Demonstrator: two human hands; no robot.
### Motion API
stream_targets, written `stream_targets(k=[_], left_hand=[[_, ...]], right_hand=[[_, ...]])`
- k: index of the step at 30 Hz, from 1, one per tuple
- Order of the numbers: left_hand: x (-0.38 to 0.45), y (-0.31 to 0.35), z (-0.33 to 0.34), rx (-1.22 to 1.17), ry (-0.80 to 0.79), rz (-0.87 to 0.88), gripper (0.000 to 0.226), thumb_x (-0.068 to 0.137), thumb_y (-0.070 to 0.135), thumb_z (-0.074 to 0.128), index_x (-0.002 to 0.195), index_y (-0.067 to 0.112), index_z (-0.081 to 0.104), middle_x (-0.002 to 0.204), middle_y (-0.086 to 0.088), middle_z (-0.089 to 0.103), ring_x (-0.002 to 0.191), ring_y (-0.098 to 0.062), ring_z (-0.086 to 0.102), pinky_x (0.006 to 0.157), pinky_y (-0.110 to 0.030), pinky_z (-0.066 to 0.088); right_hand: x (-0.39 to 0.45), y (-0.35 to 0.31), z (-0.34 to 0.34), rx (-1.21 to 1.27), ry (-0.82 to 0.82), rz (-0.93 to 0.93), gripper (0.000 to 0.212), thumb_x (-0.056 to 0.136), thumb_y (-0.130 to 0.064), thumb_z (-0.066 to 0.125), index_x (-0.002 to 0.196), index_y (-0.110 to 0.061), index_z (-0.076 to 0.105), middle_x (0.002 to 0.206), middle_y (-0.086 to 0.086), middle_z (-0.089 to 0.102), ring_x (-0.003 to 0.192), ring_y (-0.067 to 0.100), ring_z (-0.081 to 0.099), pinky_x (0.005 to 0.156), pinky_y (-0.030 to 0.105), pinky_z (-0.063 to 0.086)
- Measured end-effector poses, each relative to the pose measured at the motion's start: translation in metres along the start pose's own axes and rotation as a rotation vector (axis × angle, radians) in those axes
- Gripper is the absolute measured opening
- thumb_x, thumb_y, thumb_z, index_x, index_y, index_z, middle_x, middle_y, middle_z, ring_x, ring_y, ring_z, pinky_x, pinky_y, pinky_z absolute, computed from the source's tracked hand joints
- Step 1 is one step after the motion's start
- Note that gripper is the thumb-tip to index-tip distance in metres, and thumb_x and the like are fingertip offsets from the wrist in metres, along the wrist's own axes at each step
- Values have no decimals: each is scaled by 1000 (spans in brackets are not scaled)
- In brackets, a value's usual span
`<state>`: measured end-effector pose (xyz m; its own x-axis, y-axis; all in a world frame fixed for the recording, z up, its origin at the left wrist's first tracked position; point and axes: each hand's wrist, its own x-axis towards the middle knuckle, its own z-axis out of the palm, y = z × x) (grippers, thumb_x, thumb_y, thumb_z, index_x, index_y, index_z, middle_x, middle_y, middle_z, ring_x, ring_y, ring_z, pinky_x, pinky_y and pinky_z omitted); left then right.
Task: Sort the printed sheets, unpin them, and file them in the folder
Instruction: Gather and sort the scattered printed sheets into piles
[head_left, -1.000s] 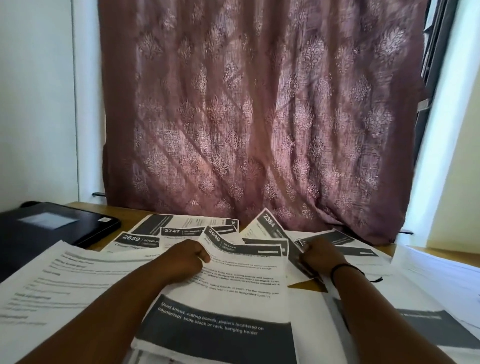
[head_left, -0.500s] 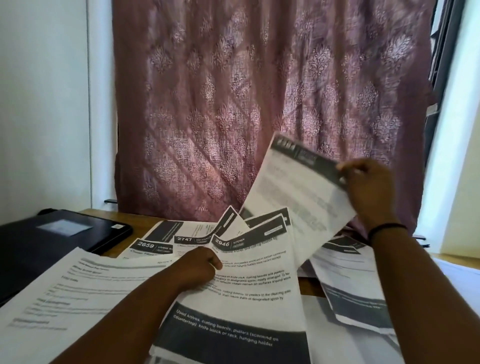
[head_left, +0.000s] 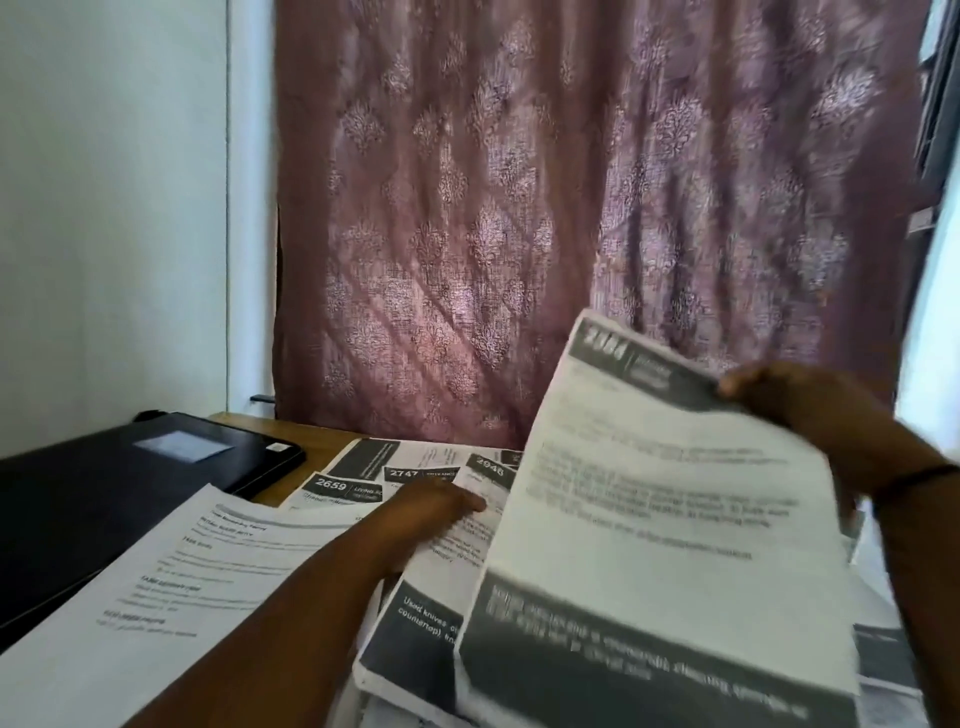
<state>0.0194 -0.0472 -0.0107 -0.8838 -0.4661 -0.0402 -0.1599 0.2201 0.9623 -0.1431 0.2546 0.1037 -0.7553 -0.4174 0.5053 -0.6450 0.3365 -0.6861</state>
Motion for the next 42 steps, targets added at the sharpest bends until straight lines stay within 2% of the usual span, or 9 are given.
stream_targets(k=[5, 8, 12, 19, 23, 26, 30, 35, 42], left_hand=[[-2, 10, 2, -266, -109, -113, 54, 87, 62, 50, 99, 12, 69, 95, -13, 74, 89, -30, 71, 80, -37, 57], [-3, 10, -1, -101, -126, -51, 36, 86, 43, 65, 102, 11, 70, 81, 0, 74, 64, -12, 72, 56, -22, 57], [5, 3, 0, -2, -99, -69, 31, 75, 0, 77, 104, 2, 69, 97, -12, 74, 87, -28, 72, 88, -44, 56], [8, 5, -2, -235, 25, 54, 47, 76, -17, 66, 116, 6, 56, 99, -6, 69, 82, -17, 65, 64, -24, 52], [11, 3, -7, -296, 151, 187, 64, 74, -17, 69, 123, 12, 40, 115, -4, 61, 93, -18, 60, 68, -24, 51], [11, -1, -7, -180, 171, 230, 79, 72, -12, 73, 136, 13, 34, 123, -8, 62, 108, -26, 60, 90, -44, 52], [10, -5, -6, 10, 162, 235, 44, 73, -9, 72, 112, 9, 60, 115, -6, 68, 98, -22, 65, 90, -38, 52], [8, -3, -14, -227, 145, 172, 29, 78, -12, 67, 101, 6, 65, 102, -7, 70, 81, -17, 68, 76, -31, 55], [-2, 14, -26, -778, 79, 246, 39, 82, -12, 59, 119, -1, 59, 114, -20, 68, 103, -41, 65, 87, -57, 52]], right_hand=[[-6, 42, 88, 8, -260, 127, 12, 80, -22, 76, 77, -11, 75, 80, 0, 72, 71, 5, 62, 55, 9, 44], [-3, 60, 113, -35, -254, 157, 8, 81, -14, 76, 81, -7, 75, 85, 0, 72, 75, 7, 62, 56, 7, 43], [0, 56, 122, 106, -164, 231, 5, 83, -10, 73, 85, -5, 73, 78, 5, 69, 69, 12, 56, 53, 13, 42], [0, 56, 117, 330, 120, 445, 49, 94, -46, 53, 91, 2, 62, 80, 10, 58, 71, 23, 52, 65, 31, 43], [-6, 56, 117, 381, 182, 540, 30, 98, -34, 47, 101, -8, 61, 93, 13, 63, 80, 26, 57, 60, 30, 49], [-9, 56, 123, 328, 95, 554, 21, 97, -26, 50, 106, -9, 60, 98, 12, 63, 81, 25, 58, 56, 29, 51], [-10, 47, 132, 181, -36, 593, 10, 96, -18, 55, 94, -8, 56, 85, 11, 61, 64, 22, 52, 62, 34, 51], [-10, 43, 141, 115, -43, 549, 12, 92, -8, 53, 81, -6, 58, 73, 11, 58, 53, 23, 52, 61, 36, 48], [-8, 44, 143, -168, -59, 427, 34, 88, -7, 53, 54, -11, 49, 60, 14, 56, 56, 24, 53, 60, 34, 41]])
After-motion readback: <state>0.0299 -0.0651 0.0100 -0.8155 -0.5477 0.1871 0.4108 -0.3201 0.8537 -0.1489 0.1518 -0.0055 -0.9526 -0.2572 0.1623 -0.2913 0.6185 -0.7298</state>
